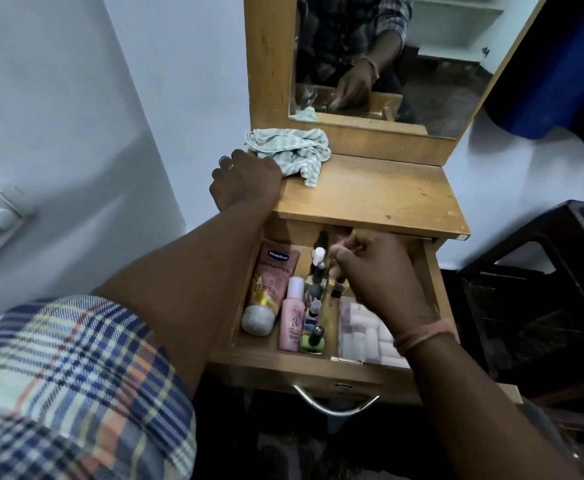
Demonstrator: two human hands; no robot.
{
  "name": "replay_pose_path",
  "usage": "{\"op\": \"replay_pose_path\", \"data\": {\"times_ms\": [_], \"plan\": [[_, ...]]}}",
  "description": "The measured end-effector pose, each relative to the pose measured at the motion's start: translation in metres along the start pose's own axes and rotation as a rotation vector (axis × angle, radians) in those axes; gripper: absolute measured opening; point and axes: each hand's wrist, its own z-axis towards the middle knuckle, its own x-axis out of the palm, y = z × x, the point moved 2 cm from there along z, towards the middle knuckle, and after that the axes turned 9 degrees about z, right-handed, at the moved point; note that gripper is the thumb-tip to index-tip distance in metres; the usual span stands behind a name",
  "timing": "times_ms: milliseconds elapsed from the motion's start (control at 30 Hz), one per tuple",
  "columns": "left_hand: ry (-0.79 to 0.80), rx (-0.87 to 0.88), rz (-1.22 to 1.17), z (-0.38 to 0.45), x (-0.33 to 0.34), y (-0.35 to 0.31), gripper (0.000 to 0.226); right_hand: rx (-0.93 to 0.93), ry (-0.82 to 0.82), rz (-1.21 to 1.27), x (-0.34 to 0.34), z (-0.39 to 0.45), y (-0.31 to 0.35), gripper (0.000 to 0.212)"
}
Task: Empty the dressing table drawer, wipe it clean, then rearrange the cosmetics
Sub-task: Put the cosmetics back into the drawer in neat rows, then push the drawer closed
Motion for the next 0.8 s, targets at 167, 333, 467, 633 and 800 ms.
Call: {"op": "replay_pose_path", "data": {"times_ms": [167, 333, 467, 633, 800], "plan": [[0.036, -0.001, -0.012, -0.009, -0.011, 0.002, 0.05, 0.03, -0.063, 0.046, -0.017, -0.027, -0.026, 0.024], [0.119, -0.008, -0.132, -0.028, -0.013, 0.021, 0.041, -0.017, -0.11, -0.072, -0.037, -0.049, -0.033, 0.031], [0.159, 0.018, -0.223, -0.062, -0.018, 0.049, 0.036, -0.035, -0.202, -0.09, -0.041, -0.06, -0.043, 0.035], [0.195, 0.006, -0.166, -0.129, -0.048, 0.085, 0.045, -0.085, -0.309, -0.152, -0.036, -0.086, -0.039, 0.029], [0.189, 0.355, -0.141, -0.235, -0.066, 0.102, 0.032, -0.185, -0.377, -0.178, -0.019, -0.126, -0.032, 0.013]]}}
